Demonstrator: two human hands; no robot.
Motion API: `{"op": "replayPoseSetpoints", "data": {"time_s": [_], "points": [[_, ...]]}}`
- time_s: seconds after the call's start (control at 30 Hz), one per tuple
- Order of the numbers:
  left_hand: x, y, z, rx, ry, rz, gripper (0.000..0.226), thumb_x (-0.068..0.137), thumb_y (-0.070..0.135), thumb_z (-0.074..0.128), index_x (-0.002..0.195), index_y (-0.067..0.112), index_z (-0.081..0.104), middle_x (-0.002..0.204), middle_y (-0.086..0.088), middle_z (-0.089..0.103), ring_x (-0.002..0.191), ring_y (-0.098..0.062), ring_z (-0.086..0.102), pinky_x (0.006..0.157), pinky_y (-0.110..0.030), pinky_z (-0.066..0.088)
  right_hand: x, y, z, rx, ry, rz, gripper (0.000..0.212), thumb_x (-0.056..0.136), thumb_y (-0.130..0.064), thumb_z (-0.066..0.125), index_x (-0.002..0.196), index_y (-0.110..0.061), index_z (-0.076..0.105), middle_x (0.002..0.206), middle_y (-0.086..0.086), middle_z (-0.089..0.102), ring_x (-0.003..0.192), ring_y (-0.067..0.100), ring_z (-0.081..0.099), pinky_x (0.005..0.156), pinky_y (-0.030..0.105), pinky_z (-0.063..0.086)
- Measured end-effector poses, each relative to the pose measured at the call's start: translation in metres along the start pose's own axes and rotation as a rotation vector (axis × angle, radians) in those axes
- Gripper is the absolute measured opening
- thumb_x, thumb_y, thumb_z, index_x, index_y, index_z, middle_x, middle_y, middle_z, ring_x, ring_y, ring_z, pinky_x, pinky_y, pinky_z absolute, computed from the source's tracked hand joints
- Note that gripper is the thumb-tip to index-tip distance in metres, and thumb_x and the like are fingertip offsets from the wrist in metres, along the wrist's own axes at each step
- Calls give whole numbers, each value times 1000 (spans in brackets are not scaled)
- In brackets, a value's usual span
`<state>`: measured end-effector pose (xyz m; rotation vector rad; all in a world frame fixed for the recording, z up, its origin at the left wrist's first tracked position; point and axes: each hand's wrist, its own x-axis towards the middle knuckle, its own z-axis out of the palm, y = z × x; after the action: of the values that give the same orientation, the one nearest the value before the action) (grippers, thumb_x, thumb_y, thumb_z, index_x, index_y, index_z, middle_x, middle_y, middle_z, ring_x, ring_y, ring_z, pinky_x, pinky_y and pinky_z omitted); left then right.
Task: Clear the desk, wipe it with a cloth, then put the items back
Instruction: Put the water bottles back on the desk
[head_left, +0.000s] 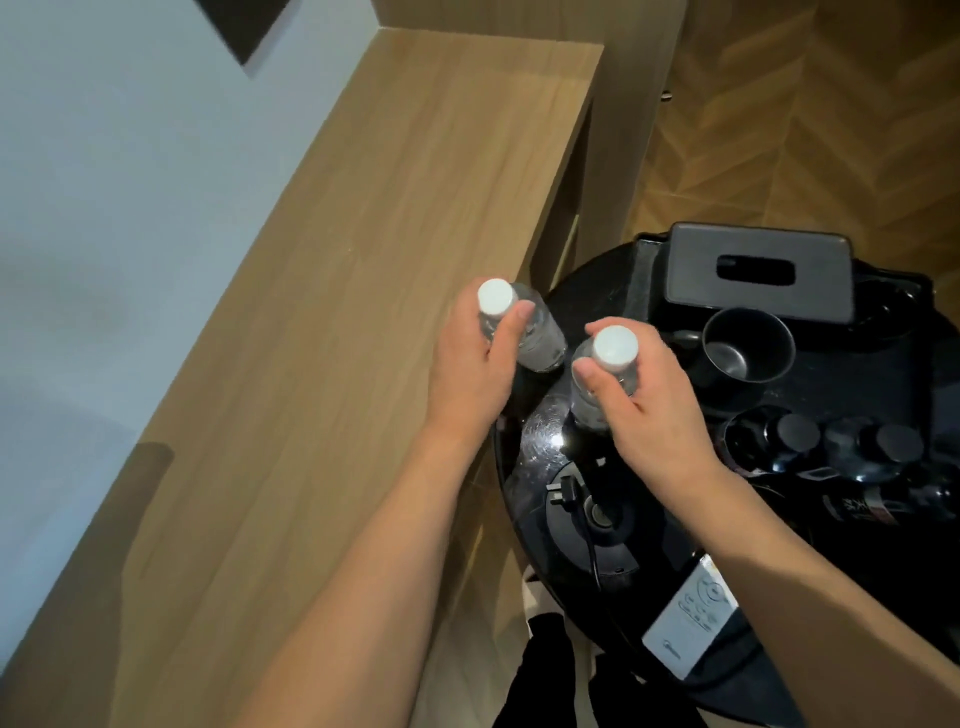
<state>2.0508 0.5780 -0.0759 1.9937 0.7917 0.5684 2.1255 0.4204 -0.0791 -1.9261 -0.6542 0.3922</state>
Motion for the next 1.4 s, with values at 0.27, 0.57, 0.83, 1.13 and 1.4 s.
{"op": "replayPoseSetpoints", "data": {"time_s": [0.27,0.57,0.83,1.13,1.4], "points": [[-90,24,-76,128,390,-131,39,98,52,51,119,20,55,106,5,61,98,-12,59,82,-41,53,-17,-66,23,-10,-172,-221,33,92,-44,60,108,-15,55,100,1,59,94,18,57,79,25,47],[-260,35,-153,205,743,-364,27,100,47,53,104,21,58,95,5,62,90,-13,60,76,-34,51,-116,-115,89,82,-567,-361,36,89,-55,53,96,-20,52,91,1,58,88,21,57,75,43,51],[-441,54,-212,266,1112,-608,45,93,64,49,108,23,58,97,9,64,90,-10,63,76,-35,54,-270,-171,145,118,-986,-505,27,92,-50,57,94,-24,53,88,-3,59,84,19,59,71,40,51],[-677,97,-249,302,1526,-839,27,97,51,58,105,25,60,90,10,66,80,-11,61,73,-38,52,-501,-229,176,203,-1426,-709,21,92,-55,58,95,-35,53,92,-4,64,87,17,64,78,52,54],[-867,142,-264,498,1778,-972,31,95,56,56,94,26,56,84,11,64,79,-10,61,72,-43,52,-704,-263,171,284,-1581,-960,25,94,-50,59,95,-25,52,86,-6,60,82,14,61,74,41,54]]}}
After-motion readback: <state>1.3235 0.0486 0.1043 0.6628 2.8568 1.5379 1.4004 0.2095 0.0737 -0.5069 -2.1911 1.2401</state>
